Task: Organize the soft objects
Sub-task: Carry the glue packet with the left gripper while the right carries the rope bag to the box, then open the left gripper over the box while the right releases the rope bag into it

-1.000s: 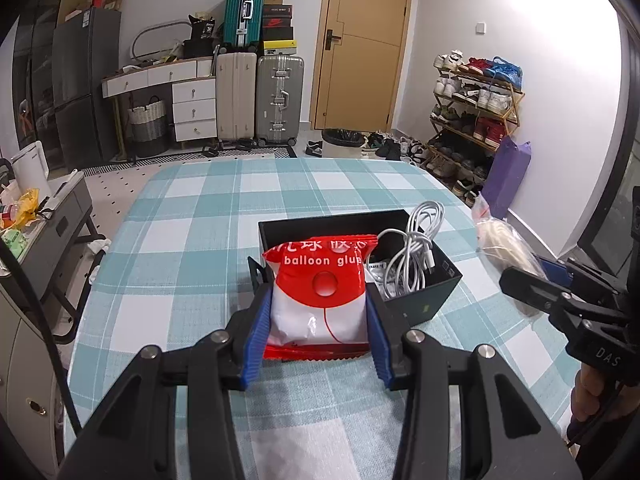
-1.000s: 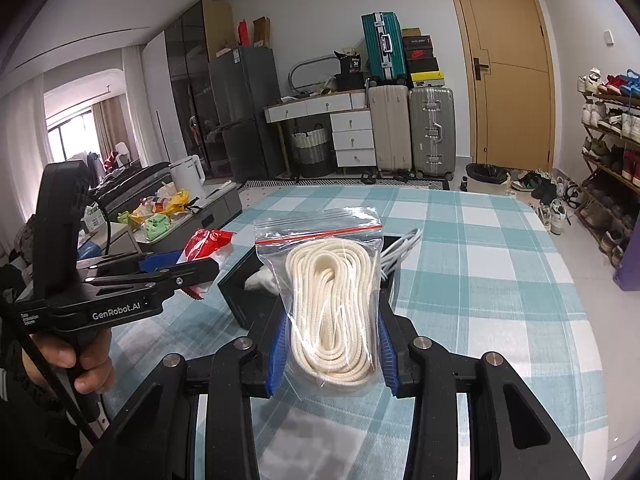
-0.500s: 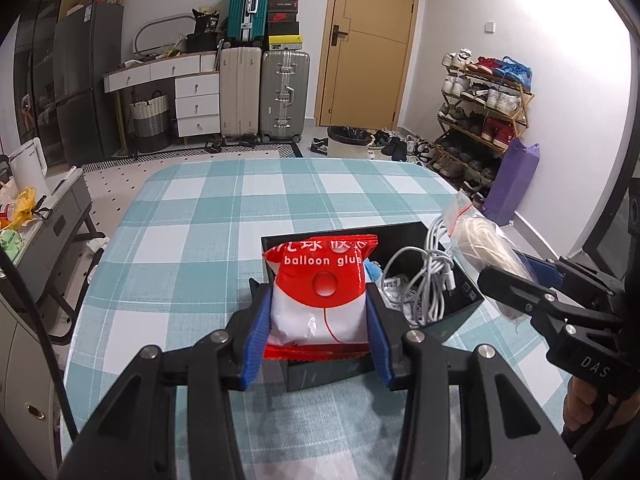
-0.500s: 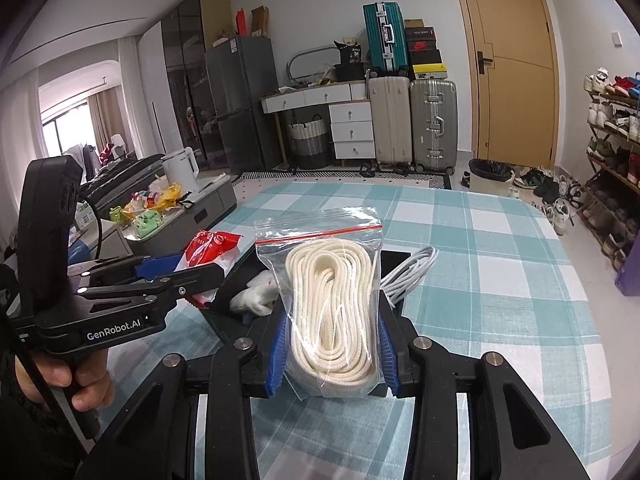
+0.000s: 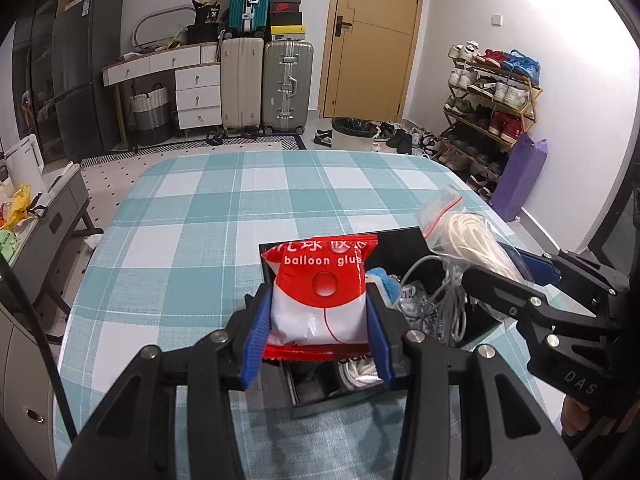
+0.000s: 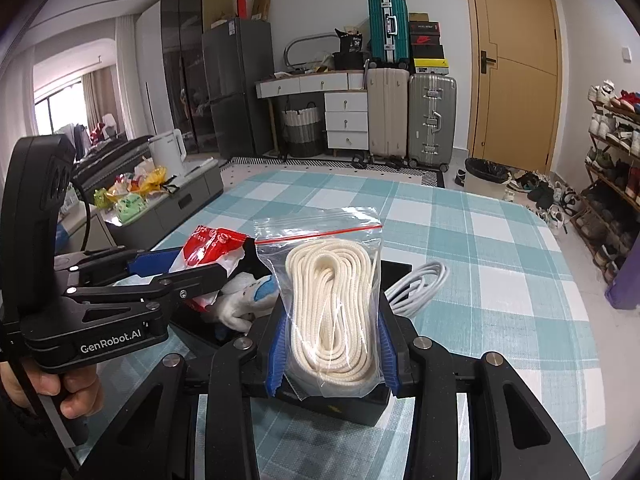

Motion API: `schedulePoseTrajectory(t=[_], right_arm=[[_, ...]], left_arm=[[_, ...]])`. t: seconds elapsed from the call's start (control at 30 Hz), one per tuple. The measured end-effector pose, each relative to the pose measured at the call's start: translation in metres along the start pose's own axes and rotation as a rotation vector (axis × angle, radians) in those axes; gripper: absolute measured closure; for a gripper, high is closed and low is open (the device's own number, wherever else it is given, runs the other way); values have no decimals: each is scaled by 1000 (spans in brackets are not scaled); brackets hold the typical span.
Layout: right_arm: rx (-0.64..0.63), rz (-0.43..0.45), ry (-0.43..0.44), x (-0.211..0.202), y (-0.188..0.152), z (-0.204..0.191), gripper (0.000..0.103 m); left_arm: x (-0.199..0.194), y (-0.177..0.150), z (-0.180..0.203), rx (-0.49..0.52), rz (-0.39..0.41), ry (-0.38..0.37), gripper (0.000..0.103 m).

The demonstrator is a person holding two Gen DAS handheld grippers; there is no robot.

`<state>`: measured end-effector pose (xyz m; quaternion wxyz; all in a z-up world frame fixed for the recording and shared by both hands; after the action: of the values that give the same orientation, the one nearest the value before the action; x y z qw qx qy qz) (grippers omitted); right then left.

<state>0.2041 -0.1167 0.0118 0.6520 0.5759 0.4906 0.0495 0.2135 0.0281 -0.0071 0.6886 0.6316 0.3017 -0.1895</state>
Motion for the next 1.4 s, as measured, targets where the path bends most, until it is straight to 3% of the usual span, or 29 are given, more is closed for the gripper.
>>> schedulePoseTrajectory(t=[0.47, 0.87, 1.17, 1.4], right_arm=[[-53, -66, -45, 36, 3, 5, 65], [-80, -105, -58, 42, 2, 8, 64], [-96, -72, -42, 29, 6, 7, 51], [-74, -28, -42, 12, 8, 12, 31]], left_arm=[[20, -2, 9, 34, -44, -10, 60], [22, -10, 18, 56, -64, -30, 58], [21, -11, 18, 60, -64, -34, 53], [15, -11, 20, 51, -62, -66, 40]])
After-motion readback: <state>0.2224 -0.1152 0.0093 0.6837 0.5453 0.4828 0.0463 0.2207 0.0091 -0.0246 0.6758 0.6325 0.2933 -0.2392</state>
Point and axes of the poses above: each gripper's, at about its wrist camera, not at the fingertips, and x roughly the way its jaws point, z to its right, y to its top, the point moved 8 cm from there along x, roughly the way its jaws point, and after that the axes turned 9 degrees about y, right-handed, at the moved point
